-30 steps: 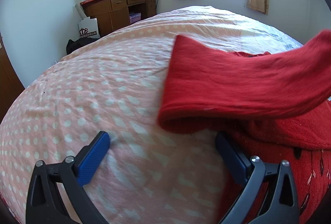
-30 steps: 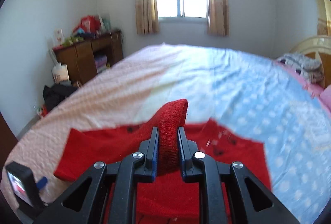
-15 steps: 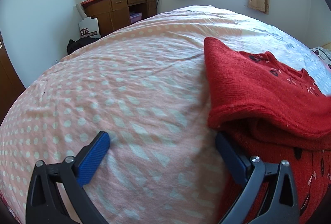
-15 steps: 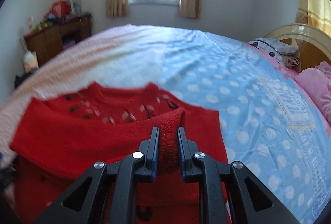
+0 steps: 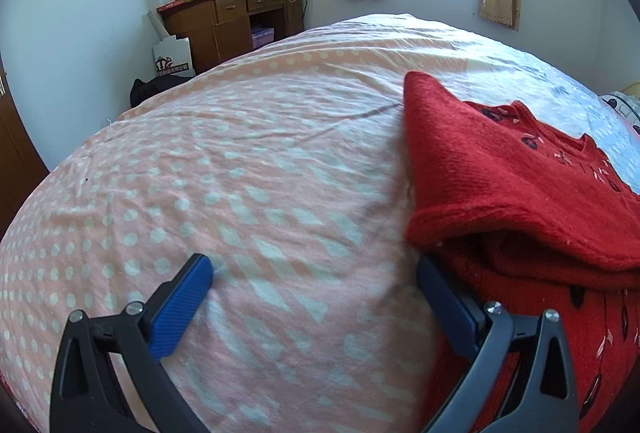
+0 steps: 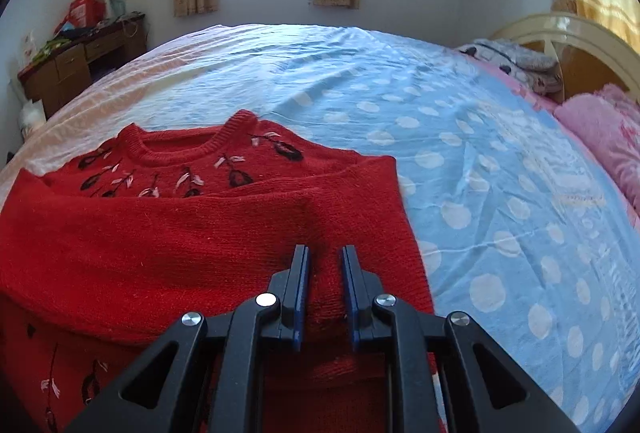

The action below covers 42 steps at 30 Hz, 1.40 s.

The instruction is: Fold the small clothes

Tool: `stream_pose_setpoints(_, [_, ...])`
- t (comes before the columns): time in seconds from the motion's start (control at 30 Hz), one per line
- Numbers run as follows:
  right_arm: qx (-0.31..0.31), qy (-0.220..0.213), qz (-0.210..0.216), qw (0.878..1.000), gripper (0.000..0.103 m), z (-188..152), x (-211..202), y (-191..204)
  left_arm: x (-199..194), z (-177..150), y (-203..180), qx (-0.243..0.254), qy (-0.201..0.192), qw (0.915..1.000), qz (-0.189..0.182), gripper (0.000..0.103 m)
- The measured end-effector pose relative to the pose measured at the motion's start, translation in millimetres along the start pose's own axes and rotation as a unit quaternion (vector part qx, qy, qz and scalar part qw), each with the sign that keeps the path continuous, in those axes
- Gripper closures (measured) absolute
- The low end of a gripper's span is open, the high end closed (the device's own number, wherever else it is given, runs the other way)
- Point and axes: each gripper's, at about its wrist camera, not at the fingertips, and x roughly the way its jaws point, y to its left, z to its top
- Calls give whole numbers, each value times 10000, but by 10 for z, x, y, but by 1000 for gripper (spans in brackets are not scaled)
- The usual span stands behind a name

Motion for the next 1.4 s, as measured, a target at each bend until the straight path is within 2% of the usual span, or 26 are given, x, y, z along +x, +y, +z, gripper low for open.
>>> stream_pose_setpoints(0.17, [439, 141, 806, 9957, 85, 7, -35, -312, -1, -7, -7, -15, 3, 10000, -15, 0])
stream_pose_setpoints(0.27, [869, 97, 971, 9914, 77, -10, -158, -535, 3, -5, -17, -24, 15, 10000, -29, 0])
stream_pose_setpoints(0.33, [1015, -36, 941, 9904, 63, 13, -250, -605, 2, -1, -16, -27, 9, 10000, -28, 0])
stream_pose_setpoints(0.37, [1016, -138, 961, 9901, 51, 29, -281, -600, 1, 2, -19, -30, 4, 10000, -31, 0])
stream_pose_setpoints(0.4, [953, -235, 987, 9903, 45, 47, -293, -562, 1, 1, -19, -36, 0, 10000, -37, 0])
stream_pose_setpoints(0.47, [583, -181, 946, 9936, 44, 101, -213, -409, -1, -1, -23, -49, -35, 10000, -49, 0])
stream_pose_setpoints(0.57, [-182, 144, 780, 9967, 45, 138, 6, -81, -4, -4, -31, -64, -69, 9999, -52, 0])
stream_pose_setpoints(0.6, [-580, 331, 567, 9962, 59, 129, 109, 80, 0, -2, -35, -63, -64, 9999, -49, 0])
stream_pose_setpoints(0.67, [-740, 265, 574, 9953, 84, 122, 107, 168, 8, 1, -33, -62, -35, 10000, -44, 0])
stream_pose_setpoints(0.7, [-754, 163, 549, 9955, 91, 148, 59, 213, 2, -6, -28, -79, -33, 9999, -53, 0])
stream_pose_setpoints(0.83, [-651, -593, 442, 9951, 92, 250, -271, 161, -4, 6, -16, -133, 8, 9999, -72, 0])
stream_pose_setpoints(0.9, [-547, -749, 396, 9949, 92, 305, -372, 76, 12, 24, -24, -143, 38, 9999, -29, 0])
stream_pose_setpoints(0.97, [-632, -784, 157, 9948, 92, 318, -372, 17, 24, 39, -49, -109, 60, 9999, 40, 0])
stream_pose_setpoints(1.03, [-670, -634, -98, 9957, 92, 262, -255, -77, 37, 47, -58, -98, 73, 9999, 55, 0])
stream_pose_setpoints(1.13, [-758, 86, -69, 9971, 91, 110, 130, -141, 43, 49, -62, -91, 67, 9999, 63, 0])
stream_pose_setpoints(1.17, [-782, 166, -109, 9967, 89, 79, 201, -137, 49, 53, -61, -84, 62, 9999, 71, 0])
stream_pose_setpoints(1.23, [-829, 40, -98, 9965, 85, 118, 123, -114, 64, 56, -69, -63, 47, 9999, 92, 0])
stream_pose_setpoints(1.27, [-862, 45, -42, 9963, 78, 130, 107, -101, 63, 59, -68, -60, 34, 9999, 89, 0])
stream_pose_setpoints(1.3, [-889, 57, -13, 9960, 75, 133, 78, -103, 68, 62, -59, -60, 64, 9999, 66, 0])
stream_pose_setpoints(1.37, [-721, 59, 57, 9974, 75, 140, -70, -187, 66, 79, -43, -34, 144, 9999, -1, 0])
stream_pose_setpoints(1.4, [-529, -51, 240, 9983, 74, 143, -222, -276, 43, 96, -31, 48, 248, 9996, -96, 0])
